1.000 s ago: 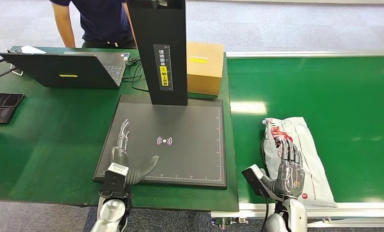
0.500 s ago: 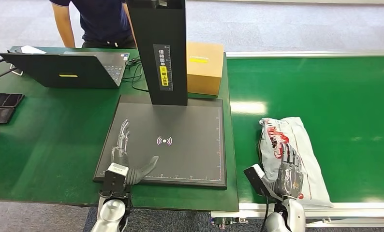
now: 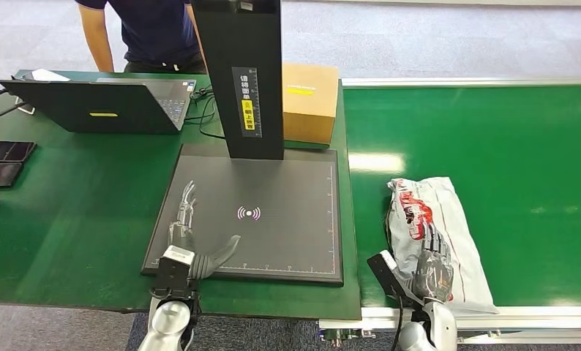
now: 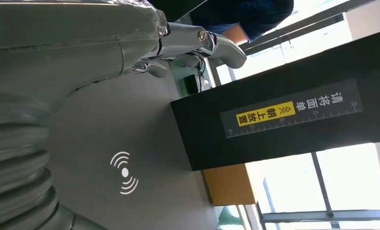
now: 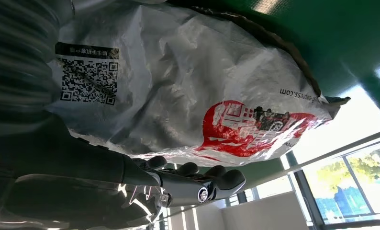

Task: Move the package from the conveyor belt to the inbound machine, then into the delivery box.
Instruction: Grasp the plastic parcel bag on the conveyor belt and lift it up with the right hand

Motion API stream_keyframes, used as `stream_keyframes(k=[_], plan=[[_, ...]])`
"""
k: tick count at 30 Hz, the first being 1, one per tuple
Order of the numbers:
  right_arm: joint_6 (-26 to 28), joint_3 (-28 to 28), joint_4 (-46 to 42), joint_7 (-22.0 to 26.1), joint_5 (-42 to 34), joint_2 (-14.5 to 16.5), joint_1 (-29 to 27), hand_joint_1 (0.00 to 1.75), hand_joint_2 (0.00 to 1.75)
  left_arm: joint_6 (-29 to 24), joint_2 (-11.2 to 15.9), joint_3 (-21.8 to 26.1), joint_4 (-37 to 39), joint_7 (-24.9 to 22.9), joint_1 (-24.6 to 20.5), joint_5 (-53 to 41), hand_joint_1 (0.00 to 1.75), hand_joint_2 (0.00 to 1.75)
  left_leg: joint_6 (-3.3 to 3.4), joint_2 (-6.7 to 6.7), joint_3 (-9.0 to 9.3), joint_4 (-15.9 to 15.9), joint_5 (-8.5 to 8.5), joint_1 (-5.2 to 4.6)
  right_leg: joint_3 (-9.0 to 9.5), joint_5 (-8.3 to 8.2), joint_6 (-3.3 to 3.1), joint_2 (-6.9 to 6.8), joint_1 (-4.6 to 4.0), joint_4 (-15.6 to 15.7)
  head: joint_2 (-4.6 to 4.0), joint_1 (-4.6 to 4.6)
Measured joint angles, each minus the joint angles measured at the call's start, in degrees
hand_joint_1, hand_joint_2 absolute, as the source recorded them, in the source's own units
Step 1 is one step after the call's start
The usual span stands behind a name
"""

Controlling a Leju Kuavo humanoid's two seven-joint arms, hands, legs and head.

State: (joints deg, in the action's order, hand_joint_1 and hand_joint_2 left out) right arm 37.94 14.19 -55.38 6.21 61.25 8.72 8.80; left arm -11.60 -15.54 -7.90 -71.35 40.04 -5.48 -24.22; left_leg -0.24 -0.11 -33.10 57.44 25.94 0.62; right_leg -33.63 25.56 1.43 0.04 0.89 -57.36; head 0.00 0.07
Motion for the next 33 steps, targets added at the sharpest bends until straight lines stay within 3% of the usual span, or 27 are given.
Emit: stream_keyframes(k=[17, 19, 23, 24, 33], plan=[[1.77, 2.17, 8.88, 1.22, -0.97, -0.31, 2.05, 0.00, 1.75, -1.58, 1.10, -2.99, 3.76, 0.00, -4.31, 3.82, 0.00, 1.75, 0.00, 0.00, 0.09, 0.00, 0.00, 0.00, 0.11, 0.00, 0.01, 0.00, 0.00, 0.01, 0.00, 0.01], [1.84, 2.26, 9.41, 1.36, -0.87, -0.28, 2.27, 0.10, 1.75, -1.58, 1.15, -3.11, 4.15, 0.00, -4.75, 3.82, 0.00, 1.75, 0.01, 0.00, 0.14, 0.00, 0.00, 0.00, 0.18, 0.00, 0.01, 0.00, 0.00, 0.02, 0.00, 0.01], [2.05, 2.51, 10.12, 1.81, -0.76, -0.20, 2.39, 1.53, 1.75, -1.61, 1.28, -3.40, 4.72, 0.00, -5.22, 3.82, 0.00, 1.75, 0.02, 0.00, 0.23, 0.01, 0.00, -0.01, 0.27, -0.02, 0.04, 0.00, 0.02, 0.03, 0.00, 0.01], [2.10, 2.63, 10.26, 1.93, -0.81, -0.19, 2.37, 1.60, 1.75, -1.66, 1.31, -3.46, 4.82, 0.00, -5.28, 3.82, 0.00, 1.75, 0.02, -0.01, 0.23, 0.01, 0.00, -0.02, 0.27, -0.03, 0.05, 0.00, 0.03, 0.03, 0.00, 0.02], [2.23, 2.90, 10.82, 3.02, -1.28, -0.19, 2.56, 1.62, 1.75, -2.28, 1.58, -4.06, 5.15, 0.00, -5.46, 4.22, 0.00, 1.75, 0.01, -0.01, 0.23, 0.03, 0.01, -0.02, 0.26, -0.02, 0.04, 0.00, -0.01, 0.03, 0.00, 0.00]])
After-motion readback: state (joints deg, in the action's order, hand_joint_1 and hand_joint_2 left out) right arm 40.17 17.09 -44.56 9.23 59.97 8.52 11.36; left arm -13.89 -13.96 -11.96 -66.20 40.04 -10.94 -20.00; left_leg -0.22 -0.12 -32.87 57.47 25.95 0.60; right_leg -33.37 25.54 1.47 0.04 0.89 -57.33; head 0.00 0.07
